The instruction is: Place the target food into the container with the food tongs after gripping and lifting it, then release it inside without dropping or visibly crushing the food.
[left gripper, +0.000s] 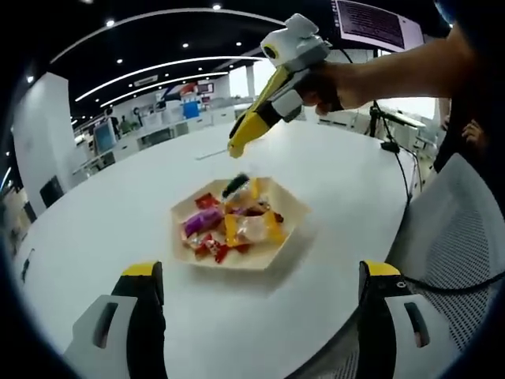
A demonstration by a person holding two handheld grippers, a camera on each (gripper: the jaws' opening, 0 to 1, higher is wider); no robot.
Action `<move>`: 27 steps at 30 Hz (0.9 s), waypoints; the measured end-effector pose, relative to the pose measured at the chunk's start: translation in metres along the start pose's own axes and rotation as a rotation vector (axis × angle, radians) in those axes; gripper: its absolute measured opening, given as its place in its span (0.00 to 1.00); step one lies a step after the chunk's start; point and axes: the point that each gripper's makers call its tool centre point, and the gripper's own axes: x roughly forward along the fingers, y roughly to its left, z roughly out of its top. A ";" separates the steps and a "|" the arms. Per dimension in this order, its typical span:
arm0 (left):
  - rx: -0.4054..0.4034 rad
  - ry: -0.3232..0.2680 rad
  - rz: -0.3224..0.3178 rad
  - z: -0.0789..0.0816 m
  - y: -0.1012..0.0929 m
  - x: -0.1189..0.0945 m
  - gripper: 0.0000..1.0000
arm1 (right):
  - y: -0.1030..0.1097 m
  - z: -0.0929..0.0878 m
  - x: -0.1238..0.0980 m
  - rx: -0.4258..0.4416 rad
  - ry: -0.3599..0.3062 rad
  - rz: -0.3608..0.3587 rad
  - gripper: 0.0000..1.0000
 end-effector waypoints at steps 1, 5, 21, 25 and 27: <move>-0.003 -0.001 -0.002 0.000 0.000 0.000 0.99 | 0.001 0.000 -0.002 0.009 -0.002 0.002 0.24; -0.006 0.001 -0.005 -0.001 0.000 0.000 0.99 | -0.006 0.003 -0.012 0.016 -0.027 -0.015 0.24; 0.016 0.003 -0.045 -0.002 -0.008 0.002 0.99 | 0.002 0.020 -0.077 0.013 -0.245 -0.029 0.25; 0.026 0.006 -0.041 -0.001 -0.008 0.001 0.99 | 0.000 0.014 -0.100 0.007 -0.259 -0.042 0.25; 0.023 -0.008 -0.036 0.001 -0.007 0.001 0.99 | 0.000 0.015 -0.108 -0.012 -0.279 -0.048 0.25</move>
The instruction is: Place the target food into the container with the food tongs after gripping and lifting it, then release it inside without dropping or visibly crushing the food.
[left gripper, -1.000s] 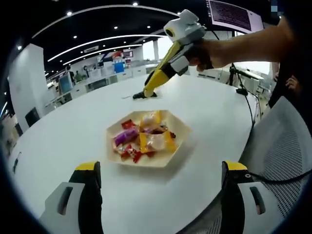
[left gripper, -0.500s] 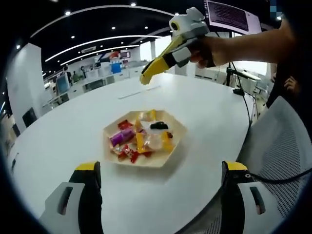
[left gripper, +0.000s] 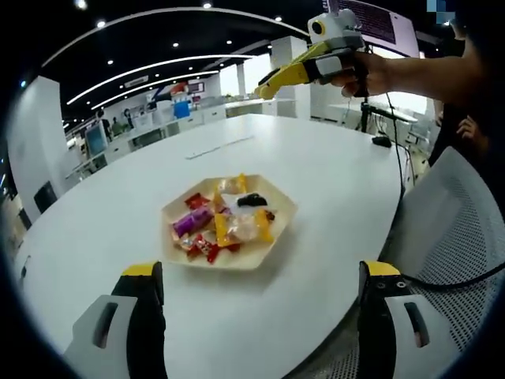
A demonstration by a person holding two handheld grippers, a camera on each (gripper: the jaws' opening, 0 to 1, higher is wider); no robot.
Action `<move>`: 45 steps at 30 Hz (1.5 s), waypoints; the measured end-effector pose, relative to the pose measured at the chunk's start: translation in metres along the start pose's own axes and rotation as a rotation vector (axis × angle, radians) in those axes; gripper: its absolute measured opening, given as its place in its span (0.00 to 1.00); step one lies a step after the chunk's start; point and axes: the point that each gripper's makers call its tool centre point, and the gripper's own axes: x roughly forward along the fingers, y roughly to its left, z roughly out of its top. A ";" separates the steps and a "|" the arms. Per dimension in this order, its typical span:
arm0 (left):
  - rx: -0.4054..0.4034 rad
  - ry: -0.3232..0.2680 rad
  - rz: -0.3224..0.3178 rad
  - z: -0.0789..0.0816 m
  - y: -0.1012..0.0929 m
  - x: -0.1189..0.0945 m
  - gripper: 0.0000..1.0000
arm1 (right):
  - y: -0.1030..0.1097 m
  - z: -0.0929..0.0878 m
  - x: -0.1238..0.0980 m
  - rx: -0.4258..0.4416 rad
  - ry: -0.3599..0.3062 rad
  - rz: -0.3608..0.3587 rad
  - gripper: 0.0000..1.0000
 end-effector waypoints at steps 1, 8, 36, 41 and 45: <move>-0.009 -0.001 0.001 0.000 0.001 -0.001 0.99 | 0.000 0.000 -0.002 -0.007 0.003 -0.002 0.25; 0.007 -0.015 -0.014 0.003 -0.004 -0.001 0.99 | -0.007 0.000 -0.011 0.000 -0.012 -0.031 0.24; 0.177 -0.153 -0.419 0.141 -0.069 -0.005 0.88 | 0.042 0.010 -0.094 0.048 -0.173 0.148 0.26; 0.277 -0.169 -0.524 0.185 -0.087 -0.004 0.79 | 0.053 0.023 -0.097 0.056 -0.231 0.199 0.26; 0.335 -0.171 -0.576 0.206 -0.095 0.000 0.69 | 0.067 0.035 -0.097 0.036 -0.264 0.251 0.26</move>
